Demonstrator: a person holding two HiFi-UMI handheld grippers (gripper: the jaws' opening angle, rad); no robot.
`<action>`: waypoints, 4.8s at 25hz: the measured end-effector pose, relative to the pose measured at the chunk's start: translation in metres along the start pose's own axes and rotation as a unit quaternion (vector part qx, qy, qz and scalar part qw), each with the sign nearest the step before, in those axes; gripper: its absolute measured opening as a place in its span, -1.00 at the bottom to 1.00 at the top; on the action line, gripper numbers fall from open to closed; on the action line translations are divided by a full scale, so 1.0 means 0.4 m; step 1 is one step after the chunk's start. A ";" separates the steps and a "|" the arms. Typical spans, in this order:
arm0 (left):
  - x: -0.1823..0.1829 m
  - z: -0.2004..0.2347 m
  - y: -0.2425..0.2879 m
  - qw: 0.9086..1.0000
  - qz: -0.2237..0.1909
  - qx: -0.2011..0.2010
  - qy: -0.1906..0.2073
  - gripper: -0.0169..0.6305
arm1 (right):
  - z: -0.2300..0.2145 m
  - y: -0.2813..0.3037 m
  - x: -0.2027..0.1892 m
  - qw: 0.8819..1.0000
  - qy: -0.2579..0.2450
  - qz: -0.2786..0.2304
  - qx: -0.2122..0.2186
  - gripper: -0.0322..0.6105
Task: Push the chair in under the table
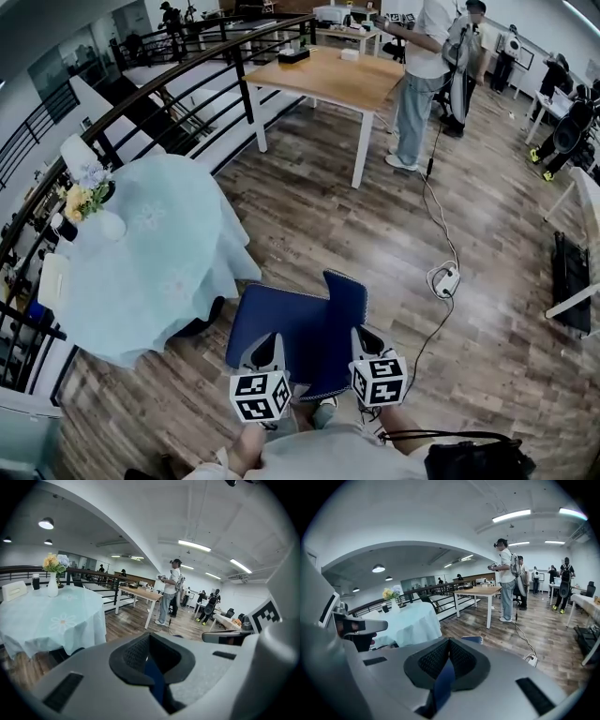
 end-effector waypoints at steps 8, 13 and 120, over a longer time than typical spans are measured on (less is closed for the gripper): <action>-0.008 -0.018 0.014 1.000 0.010 -0.009 0.003 -0.93 | -0.027 -0.002 -0.009 1.000 -0.004 0.015 -0.009 -0.85; 0.000 -0.029 0.017 1.000 0.010 -0.011 0.011 -0.93 | -0.046 0.005 -0.002 1.000 -0.002 0.013 -0.019 -0.84; -0.107 0.347 -0.163 0.987 0.039 0.139 -0.076 -0.93 | 0.220 0.283 -0.137 0.986 0.089 0.063 -0.128 -0.58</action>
Point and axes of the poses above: the fingertips, and each gripper's own axes: y forward along the fingers, z to its left, x out of its top, the point moved 10 cm from there along -y, backward along the fingers, and after that the axes turned 6 degrees about -z, right-handed, at the moved point
